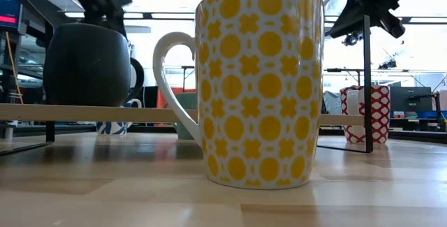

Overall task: Place coffee mugs
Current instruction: Put the blue pattern mug on the shelf

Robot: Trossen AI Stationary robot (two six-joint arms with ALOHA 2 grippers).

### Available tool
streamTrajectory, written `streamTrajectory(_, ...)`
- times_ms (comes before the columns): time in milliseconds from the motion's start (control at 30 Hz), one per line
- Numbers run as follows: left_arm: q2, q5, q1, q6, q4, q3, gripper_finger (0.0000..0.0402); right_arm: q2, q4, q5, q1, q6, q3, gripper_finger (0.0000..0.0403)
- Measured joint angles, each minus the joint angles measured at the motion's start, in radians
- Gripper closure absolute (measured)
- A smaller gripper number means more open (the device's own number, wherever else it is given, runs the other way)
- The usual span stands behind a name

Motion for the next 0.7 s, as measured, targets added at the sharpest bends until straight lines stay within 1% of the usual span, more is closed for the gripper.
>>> streamTrajectory(67, 0.062, 0.038, 0.049, 0.024, 0.0, 0.011, 0.0227, -0.007, 0.0, -0.001, 0.0, -0.016, 0.0, 0.0391)
streamTrajectory(167, 0.14, 0.081, 0.099, 0.019, 0.0, 0.026, 0.0227, -0.009, -0.001, -0.008, 0.0, -0.036, 0.0, 0.0391)
streamTrajectory(333, 0.22, 0.177, 0.131, -0.013, -0.01, 0.032, 0.0227, -0.008, -0.003, -0.008, 0.0, -0.062, 0.0, 0.0391)
streamTrajectory(500, 0.255, 0.187, 0.13, -0.008, -0.035, 0.032, 0.0227, -0.008, -0.013, -0.009, 0.0, -0.072, 0.0, 0.0391)
streamTrajectory(700, 0.266, 0.182, 0.13, -0.032, -0.034, 0.032, 0.0227, -0.008, -0.036, -0.01, 0.0, -0.086, 0.0, 0.0391)
